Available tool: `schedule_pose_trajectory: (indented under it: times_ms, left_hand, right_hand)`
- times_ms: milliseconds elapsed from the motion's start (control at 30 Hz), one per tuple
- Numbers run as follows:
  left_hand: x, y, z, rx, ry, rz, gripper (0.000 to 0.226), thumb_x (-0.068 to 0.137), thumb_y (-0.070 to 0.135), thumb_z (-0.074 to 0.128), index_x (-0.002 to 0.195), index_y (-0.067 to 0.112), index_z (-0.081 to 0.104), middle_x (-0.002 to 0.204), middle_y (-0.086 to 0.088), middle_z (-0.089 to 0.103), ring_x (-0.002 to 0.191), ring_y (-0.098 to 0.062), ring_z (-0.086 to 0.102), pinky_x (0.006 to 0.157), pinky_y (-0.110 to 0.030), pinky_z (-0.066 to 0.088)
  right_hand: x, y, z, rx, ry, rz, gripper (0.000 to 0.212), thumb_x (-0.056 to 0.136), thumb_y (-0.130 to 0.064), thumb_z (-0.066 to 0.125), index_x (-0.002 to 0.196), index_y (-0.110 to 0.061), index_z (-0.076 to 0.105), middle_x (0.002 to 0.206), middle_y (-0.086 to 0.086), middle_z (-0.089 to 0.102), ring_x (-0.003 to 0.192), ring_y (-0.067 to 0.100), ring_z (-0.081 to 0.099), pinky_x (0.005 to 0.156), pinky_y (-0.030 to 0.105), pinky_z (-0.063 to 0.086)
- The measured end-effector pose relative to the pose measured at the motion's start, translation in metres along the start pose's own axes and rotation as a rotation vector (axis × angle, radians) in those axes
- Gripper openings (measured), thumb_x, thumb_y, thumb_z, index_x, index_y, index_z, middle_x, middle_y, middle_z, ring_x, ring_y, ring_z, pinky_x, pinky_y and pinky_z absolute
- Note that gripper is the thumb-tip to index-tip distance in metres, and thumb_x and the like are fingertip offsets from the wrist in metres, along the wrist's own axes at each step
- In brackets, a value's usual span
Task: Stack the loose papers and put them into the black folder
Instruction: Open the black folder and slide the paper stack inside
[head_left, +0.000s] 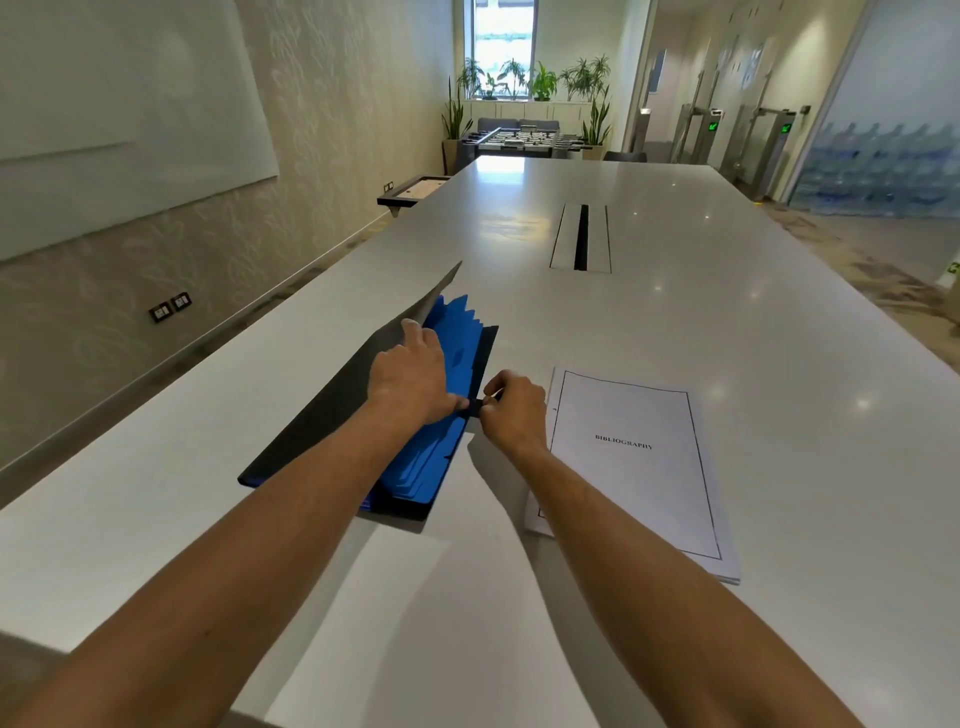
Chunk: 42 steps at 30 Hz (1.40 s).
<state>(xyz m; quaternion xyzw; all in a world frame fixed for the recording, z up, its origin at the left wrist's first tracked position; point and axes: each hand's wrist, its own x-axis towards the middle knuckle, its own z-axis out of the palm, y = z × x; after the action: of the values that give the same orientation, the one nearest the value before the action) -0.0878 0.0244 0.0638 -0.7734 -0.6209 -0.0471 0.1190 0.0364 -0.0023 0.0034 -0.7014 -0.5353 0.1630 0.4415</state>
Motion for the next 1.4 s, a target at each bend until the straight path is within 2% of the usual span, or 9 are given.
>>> schedule_pose_trajectory:
  times_ms: [100, 233, 433, 633, 800, 933, 1033, 1200, 1400]
  left_hand:
    - [-0.001, -0.003, 0.0, 0.054, -0.042, 0.013, 0.12, 0.065, 0.069, 0.072, 0.148, 0.004, 0.013, 0.158, -0.02, 0.007, 0.111, -0.034, 0.06, 0.082, -0.041, 0.051]
    - [-0.004, -0.001, 0.0, 0.077, -0.07, 0.034, 0.111, 0.074, 0.045, 0.076, 0.149, 0.002, 0.007, 0.158, -0.023, 0.002, 0.108, -0.032, 0.061, 0.079, -0.037, 0.053]
    - [-0.002, 0.001, -0.003, -0.139, -0.137, -0.013, 0.08, 0.086, 0.022, 0.063, 0.148, 0.005, 0.014, 0.149, -0.025, 0.024, 0.117, -0.039, 0.052, 0.086, -0.041, 0.048]
    - [-0.001, 0.003, 0.006, -0.26, -0.15, -0.007, 0.078, 0.092, 0.018, 0.054, 0.152, 0.01, 0.006, 0.149, -0.021, 0.032, 0.121, -0.036, 0.05, 0.083, -0.038, 0.045]
    - [-0.002, 0.013, 0.022, -0.229, -0.142, 0.045, 0.078, 0.093, 0.017, 0.052, 0.153, 0.018, 0.003, 0.14, -0.021, 0.042, 0.1, -0.028, 0.059, 0.065, -0.03, 0.04]
    - [0.0, 0.018, 0.032, -0.197, -0.152, 0.133, 0.084, 0.092, 0.014, 0.051, 0.152, 0.031, -0.004, 0.099, -0.014, 0.053, 0.064, -0.016, 0.054, 0.049, -0.026, 0.04]
    - [0.0, 0.022, 0.035, -0.213, -0.158, 0.186, 0.073, 0.091, 0.008, 0.049, 0.148, 0.034, 0.012, 0.083, -0.009, 0.048, 0.055, -0.014, 0.05, 0.041, -0.023, 0.036]
    - [0.0, 0.036, 0.039, -0.139, -0.171, 0.19, 0.021, 0.092, 0.013, 0.05, 0.112, 0.011, 0.053, 0.079, -0.004, 0.051, 0.058, -0.014, 0.054, 0.046, -0.023, 0.04]
    - [0.003, 0.055, 0.04, -0.105, -0.254, 0.213, 0.024, 0.096, 0.024, 0.046, 0.109, 0.006, 0.055, 0.077, -0.005, 0.05, 0.058, -0.014, 0.052, 0.044, -0.023, 0.035]
  right_hand:
    - [0.0, -0.002, 0.0, -0.002, -0.009, -0.006, 0.016, 0.08, 0.005, 0.063, 0.093, -0.006, 0.066, 0.093, 0.01, 0.066, 0.078, 0.016, 0.058, 0.069, 0.023, 0.048]
    - [-0.003, -0.001, -0.001, -0.004, -0.026, -0.013, 0.017, 0.081, 0.005, 0.063, 0.095, -0.006, 0.065, 0.095, 0.01, 0.066, 0.078, 0.014, 0.056, 0.07, 0.021, 0.045]
    - [-0.001, 0.001, -0.007, 0.021, 0.008, 0.0, 0.016, 0.083, 0.005, 0.06, 0.094, -0.004, 0.065, 0.092, 0.009, 0.064, 0.08, 0.017, 0.058, 0.069, 0.022, 0.047]
    - [0.002, 0.01, -0.01, 0.006, -0.017, -0.02, 0.004, 0.089, -0.007, 0.061, 0.086, -0.007, 0.063, 0.089, 0.01, 0.065, 0.077, 0.017, 0.059, 0.061, 0.016, 0.042]
    - [-0.003, 0.02, -0.016, -0.055, -0.042, -0.048, 0.025, 0.088, -0.026, 0.066, 0.106, -0.01, 0.062, 0.108, 0.011, 0.059, 0.086, 0.015, 0.053, 0.077, 0.026, 0.046]
    - [-0.007, 0.029, -0.042, -0.128, 0.021, -0.048, 0.036, 0.088, -0.042, 0.062, 0.114, -0.017, 0.058, 0.118, 0.008, 0.056, 0.104, 0.02, 0.055, 0.084, 0.032, 0.047]
    - [-0.008, 0.048, -0.077, -0.217, 0.12, 0.066, 0.04, 0.086, -0.044, 0.062, 0.116, -0.017, 0.056, 0.121, 0.01, 0.056, 0.109, 0.025, 0.054, 0.08, 0.033, 0.04]
    - [-0.017, 0.085, -0.137, -0.362, 0.19, 0.279, 0.048, 0.082, -0.043, 0.062, 0.12, -0.014, 0.054, 0.121, 0.015, 0.055, 0.112, 0.033, 0.05, 0.079, 0.038, 0.042]
    - [-0.026, 0.115, -0.179, -0.494, 0.133, 0.471, 0.062, 0.082, -0.054, 0.058, 0.124, -0.009, 0.05, 0.122, 0.017, 0.058, 0.113, 0.038, 0.052, 0.084, 0.042, 0.043]
